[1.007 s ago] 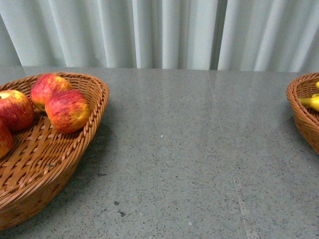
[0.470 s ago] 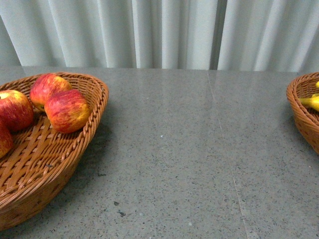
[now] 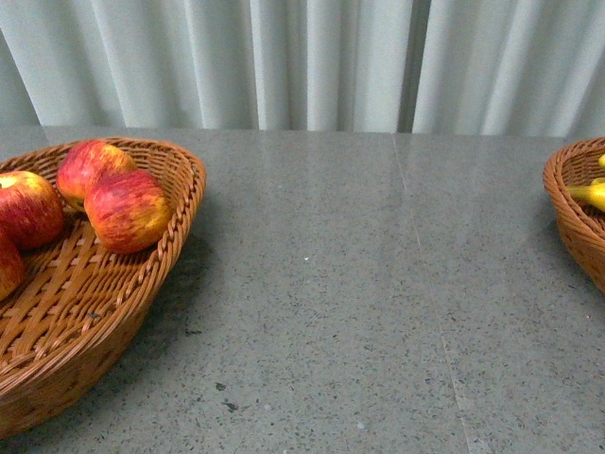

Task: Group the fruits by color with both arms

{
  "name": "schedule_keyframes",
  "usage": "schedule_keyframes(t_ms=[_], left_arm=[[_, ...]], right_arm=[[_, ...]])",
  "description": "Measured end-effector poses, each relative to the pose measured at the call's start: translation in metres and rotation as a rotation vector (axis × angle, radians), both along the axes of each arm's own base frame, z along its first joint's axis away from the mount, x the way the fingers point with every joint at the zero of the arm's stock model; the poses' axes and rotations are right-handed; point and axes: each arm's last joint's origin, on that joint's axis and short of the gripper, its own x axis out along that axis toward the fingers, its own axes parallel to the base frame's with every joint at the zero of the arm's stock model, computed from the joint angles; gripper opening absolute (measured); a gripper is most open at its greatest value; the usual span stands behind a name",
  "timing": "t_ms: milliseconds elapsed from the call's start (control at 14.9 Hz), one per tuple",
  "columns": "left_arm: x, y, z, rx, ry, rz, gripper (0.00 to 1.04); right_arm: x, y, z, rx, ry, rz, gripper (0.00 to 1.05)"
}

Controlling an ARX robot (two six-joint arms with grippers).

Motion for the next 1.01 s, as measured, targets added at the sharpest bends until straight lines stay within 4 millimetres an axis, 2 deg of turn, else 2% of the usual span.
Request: schedule_keyframes(t_ms=[67, 470, 537, 1007], left_arm=[[0.0, 0.0, 0.0, 0.0, 0.0, 0.0, 0.98], [0.0, 0.0, 0.0, 0.0, 0.0, 0.0, 0.98], [0.0, 0.0, 0.0, 0.0, 0.0, 0.0, 0.98], [0.0, 0.0, 0.0, 0.0, 0.0, 0.0, 0.98]], right_arm=[[0.0, 0.0, 0.0, 0.0, 0.0, 0.0, 0.31], [0.0, 0.0, 0.0, 0.001, 0.0, 0.0, 1.0], [0.0, 0.0, 0.0, 0.0, 0.0, 0.0, 0.98], [0.0, 0.0, 0.0, 0.0, 0.0, 0.0, 0.98]])
